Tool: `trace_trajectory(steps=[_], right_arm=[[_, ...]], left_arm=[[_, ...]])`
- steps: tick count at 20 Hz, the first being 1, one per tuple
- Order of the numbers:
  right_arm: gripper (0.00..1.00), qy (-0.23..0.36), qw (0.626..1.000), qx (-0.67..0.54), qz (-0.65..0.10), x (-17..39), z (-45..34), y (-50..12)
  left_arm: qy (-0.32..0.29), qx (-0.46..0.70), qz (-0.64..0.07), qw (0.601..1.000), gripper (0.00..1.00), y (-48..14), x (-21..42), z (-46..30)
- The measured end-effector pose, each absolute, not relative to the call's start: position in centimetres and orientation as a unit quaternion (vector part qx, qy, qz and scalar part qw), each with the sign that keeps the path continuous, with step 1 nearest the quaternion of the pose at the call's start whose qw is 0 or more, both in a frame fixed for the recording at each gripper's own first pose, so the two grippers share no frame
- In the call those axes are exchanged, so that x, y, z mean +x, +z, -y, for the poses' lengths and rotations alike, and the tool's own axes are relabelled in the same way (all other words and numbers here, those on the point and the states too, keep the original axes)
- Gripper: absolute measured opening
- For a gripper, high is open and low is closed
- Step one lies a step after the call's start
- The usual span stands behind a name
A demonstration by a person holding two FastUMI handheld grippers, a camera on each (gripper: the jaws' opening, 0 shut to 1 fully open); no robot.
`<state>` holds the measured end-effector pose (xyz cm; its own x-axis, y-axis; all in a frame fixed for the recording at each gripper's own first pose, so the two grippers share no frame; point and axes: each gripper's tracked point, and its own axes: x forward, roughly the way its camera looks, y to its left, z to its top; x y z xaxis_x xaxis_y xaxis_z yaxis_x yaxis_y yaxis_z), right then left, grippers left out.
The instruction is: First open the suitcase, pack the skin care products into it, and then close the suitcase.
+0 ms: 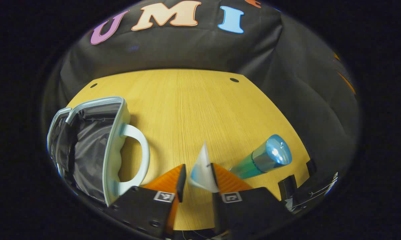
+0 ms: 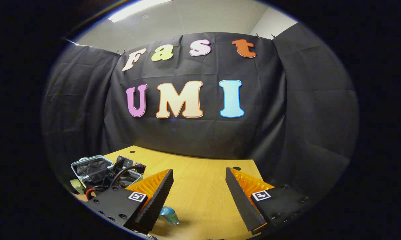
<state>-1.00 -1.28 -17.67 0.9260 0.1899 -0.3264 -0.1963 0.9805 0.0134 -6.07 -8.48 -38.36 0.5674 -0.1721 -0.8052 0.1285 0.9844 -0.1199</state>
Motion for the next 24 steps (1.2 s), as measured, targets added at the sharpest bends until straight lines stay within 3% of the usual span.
trace_trajectory(steps=[1, 10, 20, 23, 24], right_arm=[[1.00, 0.104, 0.981, -0.011, -0.166, -1.1, 0.9, -17.8], [0.98, 0.167, 0.965, -0.031, -0.200, -2.6, -2.8, -23.4], [0.99, 0.230, 0.925, -0.062, -0.296, -6.5, -5.6, -35.7], [0.84, 0.255, 0.909, -0.063, -0.324, -7.6, -6.8, -38.8], [0.74, 0.254, 0.906, -0.064, -0.332, -7.7, -6.6, -39.0]], left_arm=[[-0.092, -0.026, -0.452, 0.887, 0.22, -38.4, -5.7, 8.7], [-0.082, -0.022, -0.421, 0.903, 0.20, -32.6, -4.9, 6.3], [-0.015, -0.038, -0.387, 0.921, 0.20, -26.5, -6.1, 1.5], [0.011, -0.041, -0.392, 0.919, 0.21, -26.4, -6.9, -0.7], [0.021, -0.039, -0.398, 0.917, 0.20, -26.6, -7.4, -1.5]])
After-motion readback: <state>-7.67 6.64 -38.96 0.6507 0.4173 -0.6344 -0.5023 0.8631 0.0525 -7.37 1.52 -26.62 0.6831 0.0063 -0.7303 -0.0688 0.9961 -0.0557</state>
